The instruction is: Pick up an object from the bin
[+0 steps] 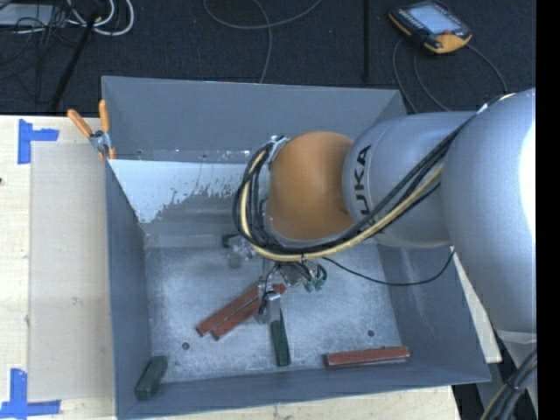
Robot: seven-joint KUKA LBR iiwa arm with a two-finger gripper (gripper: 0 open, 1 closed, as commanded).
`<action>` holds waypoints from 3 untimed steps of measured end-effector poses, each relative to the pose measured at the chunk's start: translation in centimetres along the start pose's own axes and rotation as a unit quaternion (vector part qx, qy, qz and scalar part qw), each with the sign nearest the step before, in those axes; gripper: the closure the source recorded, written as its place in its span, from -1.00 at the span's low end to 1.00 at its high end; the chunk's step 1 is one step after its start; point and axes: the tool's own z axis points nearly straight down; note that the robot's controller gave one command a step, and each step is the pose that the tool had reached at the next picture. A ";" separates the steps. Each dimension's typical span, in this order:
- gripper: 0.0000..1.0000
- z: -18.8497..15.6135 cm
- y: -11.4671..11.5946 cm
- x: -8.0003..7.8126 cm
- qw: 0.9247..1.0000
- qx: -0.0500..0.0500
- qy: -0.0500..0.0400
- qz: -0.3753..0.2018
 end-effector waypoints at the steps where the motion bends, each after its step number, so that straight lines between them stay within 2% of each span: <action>1: -1.00 -0.8 2.4 1.6 0.997 -0.001 -0.003 -0.077; 2: 1.00 2.9 2.2 1.0 0.997 0.000 -0.001 0.077; 3: 1.00 2.9 2.2 1.0 0.997 0.000 -0.001 0.077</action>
Offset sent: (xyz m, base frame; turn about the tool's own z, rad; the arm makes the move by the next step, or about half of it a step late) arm -0.0156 0.0180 -0.0282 0.1550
